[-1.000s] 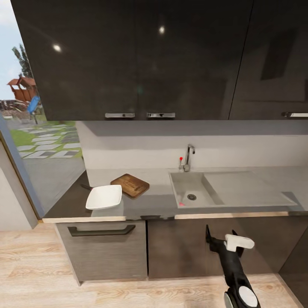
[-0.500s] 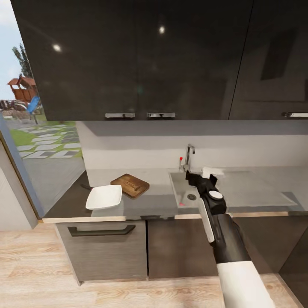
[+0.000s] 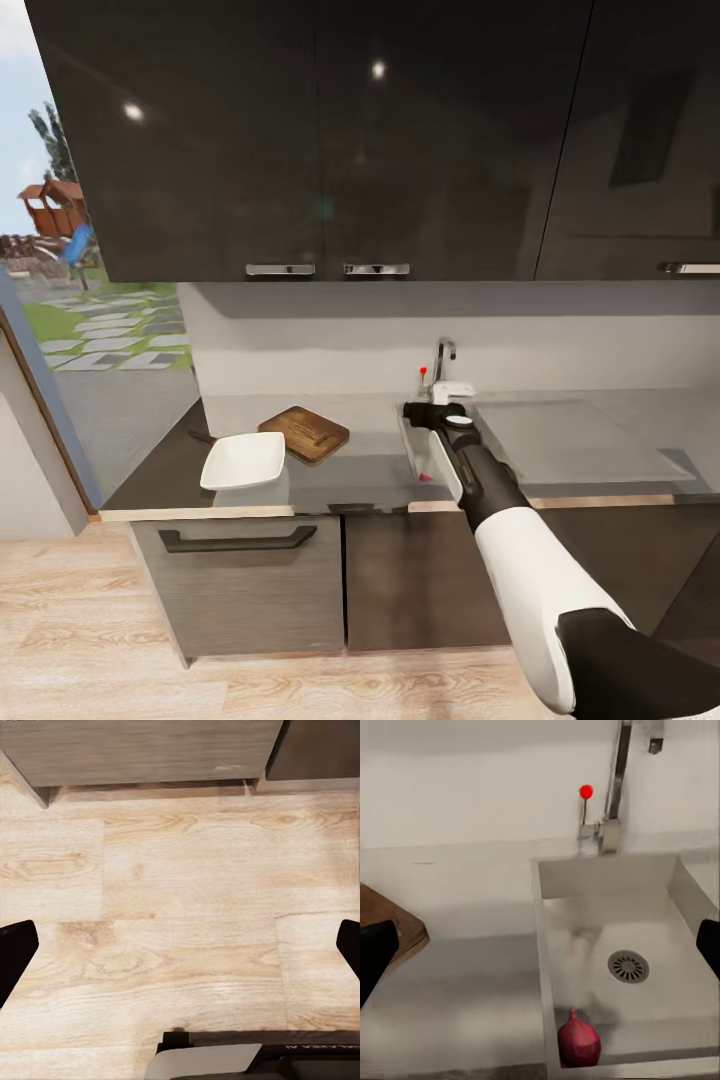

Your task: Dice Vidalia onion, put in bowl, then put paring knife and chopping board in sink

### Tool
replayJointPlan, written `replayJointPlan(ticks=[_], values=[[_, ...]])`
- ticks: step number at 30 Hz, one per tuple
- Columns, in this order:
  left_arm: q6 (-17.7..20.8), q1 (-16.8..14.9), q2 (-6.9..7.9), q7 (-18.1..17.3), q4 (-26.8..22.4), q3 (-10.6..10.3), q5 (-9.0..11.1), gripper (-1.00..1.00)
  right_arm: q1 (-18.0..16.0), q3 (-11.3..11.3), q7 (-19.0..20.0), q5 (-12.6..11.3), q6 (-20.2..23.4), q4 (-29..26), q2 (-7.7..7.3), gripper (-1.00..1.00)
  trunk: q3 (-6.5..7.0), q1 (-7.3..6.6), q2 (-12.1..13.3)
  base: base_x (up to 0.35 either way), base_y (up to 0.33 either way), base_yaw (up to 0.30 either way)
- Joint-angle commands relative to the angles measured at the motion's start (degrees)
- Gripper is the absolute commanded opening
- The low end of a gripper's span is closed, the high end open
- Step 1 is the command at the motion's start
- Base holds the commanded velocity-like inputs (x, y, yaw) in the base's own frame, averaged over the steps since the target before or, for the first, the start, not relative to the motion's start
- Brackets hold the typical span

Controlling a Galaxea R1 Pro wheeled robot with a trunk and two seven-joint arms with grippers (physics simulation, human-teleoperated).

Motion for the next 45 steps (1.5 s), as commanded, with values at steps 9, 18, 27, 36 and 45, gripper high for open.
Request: replayJointPlan(ticks=[9, 18, 27, 36, 45], values=[[-0.13, 0.02, 0.22, -0.07, -0.03, 0.07, -0.03, 1.0, -0.09, 0.08, 6.1, 0.23, -0.04, 3.74, 0.0, 1.0, -0.01, 0.02, -0.04, 0.054, 0.137, 0.0], [-0.13, 0.03, 0.22, -0.12, 0.04, 0.08, -0.03, 1.0, -0.09, 0.05, 6.1, 0.42, 0.22, 7.66, 0.0, 1.0, -0.01, 0.02, -0.04, 0.111, 0.289, 0.0], [-0.13, 0.0, 0.14, -0.16, 0.17, 0.04, -0.03, 1.0, -0.09, -0.15, 6.08, 0.55, 0.11, 10.87, -0.48, 1.0, -0.01, 0.02, -0.04, 0.093, 0.299, 0.0], [-0.13, 0.0, 0.14, -0.16, 0.19, 0.04, -0.03, 1.0, -0.09, -0.22, 6.08, 0.58, 0.19, 11.49, -0.5, 1.0, -0.01, 0.02, -0.04, 0.017, 0.06, 0.0], [-0.13, 0.03, 0.14, -0.16, 0.19, -0.04, -0.03, 1.0, -0.09, -0.17, 6.08, 0.52, 0.27, 11.7, -0.51, 1.0, -0.01, 0.02, -0.04, 0.124, 0.106, 0.0]])
